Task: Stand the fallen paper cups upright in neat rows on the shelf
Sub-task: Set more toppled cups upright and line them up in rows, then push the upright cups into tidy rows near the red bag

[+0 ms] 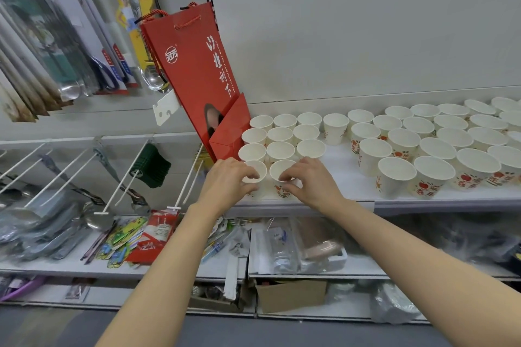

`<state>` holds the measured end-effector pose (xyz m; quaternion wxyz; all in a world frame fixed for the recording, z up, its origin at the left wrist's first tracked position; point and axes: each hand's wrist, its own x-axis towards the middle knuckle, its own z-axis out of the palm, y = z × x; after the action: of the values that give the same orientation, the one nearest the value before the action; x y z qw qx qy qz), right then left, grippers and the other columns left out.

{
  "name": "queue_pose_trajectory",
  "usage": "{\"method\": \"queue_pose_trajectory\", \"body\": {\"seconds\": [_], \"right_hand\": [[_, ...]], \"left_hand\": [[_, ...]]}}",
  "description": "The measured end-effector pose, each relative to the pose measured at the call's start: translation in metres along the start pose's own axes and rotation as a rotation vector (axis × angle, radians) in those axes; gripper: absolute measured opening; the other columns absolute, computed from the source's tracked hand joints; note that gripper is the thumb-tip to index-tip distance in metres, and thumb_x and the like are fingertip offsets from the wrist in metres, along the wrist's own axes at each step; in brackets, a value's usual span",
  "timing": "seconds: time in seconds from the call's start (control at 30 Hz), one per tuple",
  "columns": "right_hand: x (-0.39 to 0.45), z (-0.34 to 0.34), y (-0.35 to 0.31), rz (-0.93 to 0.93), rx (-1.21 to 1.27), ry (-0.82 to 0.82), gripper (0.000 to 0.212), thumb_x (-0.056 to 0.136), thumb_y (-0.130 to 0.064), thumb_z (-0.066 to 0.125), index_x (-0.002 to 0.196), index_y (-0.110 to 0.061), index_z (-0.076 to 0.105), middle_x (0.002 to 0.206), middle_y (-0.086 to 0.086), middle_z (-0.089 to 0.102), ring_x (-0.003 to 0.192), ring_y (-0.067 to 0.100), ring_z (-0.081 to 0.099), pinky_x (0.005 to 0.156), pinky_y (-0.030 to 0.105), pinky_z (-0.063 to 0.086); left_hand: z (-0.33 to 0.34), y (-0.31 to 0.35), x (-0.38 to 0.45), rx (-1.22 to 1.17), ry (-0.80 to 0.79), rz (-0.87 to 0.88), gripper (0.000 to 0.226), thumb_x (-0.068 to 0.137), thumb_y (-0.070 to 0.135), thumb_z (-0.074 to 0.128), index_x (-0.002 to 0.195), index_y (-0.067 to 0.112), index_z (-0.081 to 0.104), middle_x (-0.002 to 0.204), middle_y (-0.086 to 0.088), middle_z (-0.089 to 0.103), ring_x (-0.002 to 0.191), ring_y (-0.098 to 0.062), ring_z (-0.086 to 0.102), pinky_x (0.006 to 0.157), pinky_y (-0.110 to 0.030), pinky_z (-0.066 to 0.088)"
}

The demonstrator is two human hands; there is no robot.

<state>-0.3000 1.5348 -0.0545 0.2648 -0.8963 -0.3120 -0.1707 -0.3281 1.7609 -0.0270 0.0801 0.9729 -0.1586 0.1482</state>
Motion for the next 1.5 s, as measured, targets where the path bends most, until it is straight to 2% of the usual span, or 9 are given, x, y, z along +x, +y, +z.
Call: {"method": "queue_pose_trajectory", "body": {"seconds": [0.17,0.3,0.4,0.5,0.6,0.8,1.03,1.3,1.5], "right_hand": [[-0.021,-0.026,0.018,0.022,-0.037,0.156,0.017,0.079,-0.031,0.070,0.093,-0.019,0.072,0.090,-0.004,0.071,0.086,0.025,0.058,0.073,0.039,0.045],[-0.055,-0.071,0.054,0.154,-0.185,0.261,0.015,0.080,-0.025,0.076,0.094,-0.018,0.073,0.094,-0.001,0.072,0.092,0.027,0.059,0.079,0.041,0.045],[-0.089,-0.104,0.090,0.214,-0.286,0.306,0.018,0.073,-0.019,0.081,0.090,-0.014,0.074,0.091,0.003,0.072,0.088,0.032,0.058,0.075,0.040,0.042],[-0.114,-0.124,0.115,0.200,-0.334,0.235,0.016,0.071,-0.020,0.083,0.084,-0.015,0.075,0.087,0.002,0.072,0.085,0.030,0.057,0.071,0.040,0.043],[-0.118,-0.128,0.124,0.171,-0.349,0.186,0.016,0.069,-0.020,0.084,0.081,-0.016,0.075,0.084,0.002,0.072,0.084,0.030,0.058,0.070,0.043,0.045],[-0.103,-0.119,0.114,0.083,-0.242,0.233,0.013,0.070,-0.015,0.083,0.075,-0.016,0.072,0.077,-0.002,0.069,0.077,0.028,0.055,0.066,0.037,0.039],[-0.060,-0.074,0.066,0.085,0.083,0.145,0.007,0.075,-0.013,0.079,0.080,-0.014,0.073,0.085,-0.002,0.069,0.087,0.023,0.057,0.073,0.032,0.045],[-0.033,-0.057,0.055,0.132,0.065,0.022,0.009,0.080,-0.023,0.075,0.089,-0.024,0.076,0.093,-0.011,0.071,0.099,0.014,0.047,0.078,0.026,0.040],[-0.028,-0.059,0.047,0.081,0.031,-0.014,0.029,0.071,-0.031,0.081,0.097,-0.025,0.073,0.101,-0.008,0.069,0.100,0.018,0.048,0.085,0.030,0.043]], "left_hand": [[0.005,0.020,0.006,-0.104,0.151,-0.031,0.033,0.080,0.047,0.072,0.108,0.030,0.071,0.109,0.013,0.069,0.105,-0.014,0.056,0.086,-0.032,0.041],[0.016,0.045,0.019,-0.085,0.090,0.020,0.031,0.077,0.044,0.076,0.105,0.031,0.071,0.108,0.011,0.069,0.104,-0.016,0.057,0.086,-0.033,0.041],[0.024,0.049,0.025,-0.063,0.064,-0.014,0.018,0.076,0.042,0.077,0.091,0.033,0.074,0.093,0.011,0.071,0.093,-0.017,0.061,0.080,-0.036,0.045],[0.026,0.052,0.025,-0.021,0.067,-0.014,0.009,0.076,0.041,0.077,0.079,0.032,0.075,0.076,0.010,0.070,0.078,-0.018,0.062,0.072,-0.036,0.044],[0.024,0.053,0.025,0.023,0.061,-0.023,0.011,0.078,0.044,0.074,0.081,0.034,0.076,0.075,0.013,0.070,0.077,-0.015,0.061,0.074,-0.035,0.041],[0.016,0.058,0.017,-0.054,0.111,-0.089,0.028,0.073,0.043,0.080,0.097,0.031,0.075,0.097,0.009,0.073,0.096,-0.020,0.062,0.082,-0.042,0.045],[0.007,0.037,-0.002,-0.112,0.103,-0.212,0.032,0.077,0.043,0.076,0.108,0.035,0.071,0.116,0.016,0.067,0.108,-0.015,0.055,0.095,-0.039,0.042],[0.006,0.036,-0.005,-0.138,0.085,-0.219,0.036,0.079,0.038,0.076,0.114,0.033,0.069,0.121,0.015,0.064,0.110,-0.016,0.051,0.096,-0.038,0.041],[0.010,0.026,-0.004,-0.126,0.095,-0.206,0.039,0.078,0.038,0.077,0.115,0.034,0.067,0.121,0.013,0.064,0.111,-0.015,0.051,0.097,-0.037,0.042]]}}
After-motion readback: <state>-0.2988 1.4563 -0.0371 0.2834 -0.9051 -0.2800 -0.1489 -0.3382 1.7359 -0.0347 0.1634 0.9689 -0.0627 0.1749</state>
